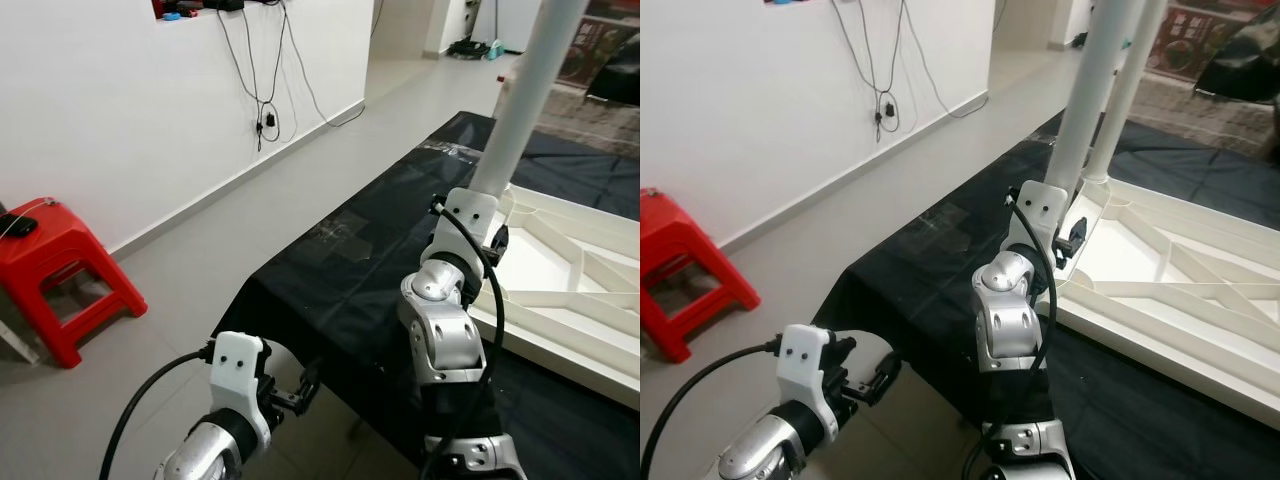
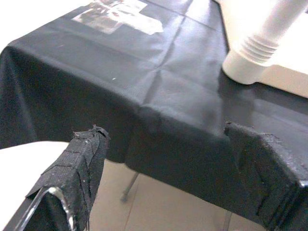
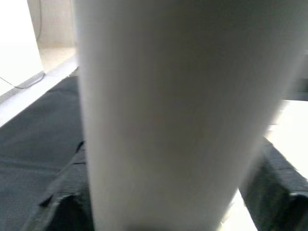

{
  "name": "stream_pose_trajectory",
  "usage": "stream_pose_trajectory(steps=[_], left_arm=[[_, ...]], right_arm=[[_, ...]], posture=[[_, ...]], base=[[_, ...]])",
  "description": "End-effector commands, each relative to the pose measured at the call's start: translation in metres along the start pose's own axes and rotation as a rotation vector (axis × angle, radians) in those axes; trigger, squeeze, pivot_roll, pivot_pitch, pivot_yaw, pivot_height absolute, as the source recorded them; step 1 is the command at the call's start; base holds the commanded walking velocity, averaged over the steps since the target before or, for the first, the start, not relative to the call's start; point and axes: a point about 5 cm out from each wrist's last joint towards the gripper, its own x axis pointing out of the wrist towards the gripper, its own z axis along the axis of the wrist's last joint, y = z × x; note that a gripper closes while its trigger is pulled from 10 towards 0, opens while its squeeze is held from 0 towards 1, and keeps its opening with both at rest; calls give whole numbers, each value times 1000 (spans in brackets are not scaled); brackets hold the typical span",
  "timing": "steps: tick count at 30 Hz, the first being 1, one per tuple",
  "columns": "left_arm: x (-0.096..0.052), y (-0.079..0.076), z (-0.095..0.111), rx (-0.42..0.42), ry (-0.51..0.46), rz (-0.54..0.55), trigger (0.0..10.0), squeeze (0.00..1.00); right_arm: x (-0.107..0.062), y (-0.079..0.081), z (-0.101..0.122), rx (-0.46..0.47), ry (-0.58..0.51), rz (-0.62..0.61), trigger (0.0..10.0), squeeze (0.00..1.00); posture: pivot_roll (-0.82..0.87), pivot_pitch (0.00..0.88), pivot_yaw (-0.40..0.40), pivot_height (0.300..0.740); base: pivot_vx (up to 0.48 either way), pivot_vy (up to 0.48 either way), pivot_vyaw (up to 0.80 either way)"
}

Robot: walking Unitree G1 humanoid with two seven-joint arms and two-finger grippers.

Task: Building children table

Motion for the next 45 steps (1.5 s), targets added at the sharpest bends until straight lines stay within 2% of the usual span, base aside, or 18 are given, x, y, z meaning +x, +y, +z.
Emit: stream_pose_trajectory(steps=[1, 2, 5, 7, 10, 12, 13, 15, 19, 23, 26, 32, 35, 41, 43, 44, 45], left_arm=[[0, 0, -1, 21, -2, -9, 10000, 0], [0, -1, 0, 27, -12, -23, 10000, 0], [-1, -2, 1, 33, -19, -35, 10000, 0], [-1, -6, 1, 53, -29, -67, 10000, 0], [-1, -7, 1, 60, -31, -74, 10000, 0], [0, -6, 1, 61, -30, -77, 10000, 0], [0, -6, 1, 60, -30, -76, 10000, 0], [0, -6, 1, 60, -30, -76, 10000, 0], [1, -5, -1, 61, -30, -73, 10000, 0], [1, -5, -1, 62, -33, -75, 10000, 0], [2, -4, -2, 62, -34, -73, 10000, 0], [3, -4, -2, 61, -34, -72, 10000, 0], [3, -5, -2, 60, -36, -70, 10000, 0], [2, -6, -1, 59, -40, -67, 10000, 0], [1, -7, -1, 57, -42, -68, 10000, 0], [1, -7, -1, 57, -42, -68, 10000, 0], [1, -7, -1, 55, -43, -68, 10000, 0]], right_arm=[[-19, 22, -2, 96, 55, 115, 10000, 0], [-16, 20, 2, 103, 7, 152, 10000, 0], [-14, 20, 5, 114, -29, 190, 10000, 0], [-11, 17, 10, 152, -75, 313, 10000, 0], [-10, 17, 11, 175, -79, 368, 10000, 0], [-3, 15, 15, 198, -109, 517, 10000, 0], [-1, 14, 15, 197, -116, 540, 10000, 0], [-1, 14, 15, 197, -116, 540, 10000, 0], [8, 10, 2, 128, -72, 684, 10000, 0], [9, 5, -4, 126, -71, 701, 10000, 0], [5, 7, -11, 162, -61, 862, 10000, 0], [11, 7, -8, 149, -119, 990, 10000, 0], [25, 9, -7, 125, -128, 1031, 10000, 0], [33, 15, -7, 129, -106, 1155, 10000, 0], [34, 19, -7, 159, -73, 1257, 10000, 0], [34, 19, -7, 159, -73, 1257, 10000, 0], [35, 22, -6, 176, -47, 1332, 10000, 0]], posture=[[189, 58, -10, 740], [187, 60, -10, 740], [186, 59, -10, 740], [184, 57, -11, 740], [184, 57, -12, 740], [177, 57, -10, 740], [177, 57, -10, 740], [177, 57, -10, 740], [174, 52, -17, 740], [175, 52, -15, 740], [171, 48, -16, 740], [172, 50, -17, 740], [177, 54, -22, 740], [183, 65, -26, 740], [186, 70, -28, 740], [186, 70, -28, 740], [190, 77, -29, 740]], base=[[0, 0, 0], [0, 0, 0], [0, 0, 0], [0, 0, 0], [0, 0, 0], [0, 0, 0], [0, 0, 0], [0, 0, 0], [0, 0, 0], [0, 0, 0], [0, 0, 0], [0, 0, 0], [0, 0, 0], [0, 0, 0], [0, 0, 0], [0, 0, 0], [0, 0, 0]])
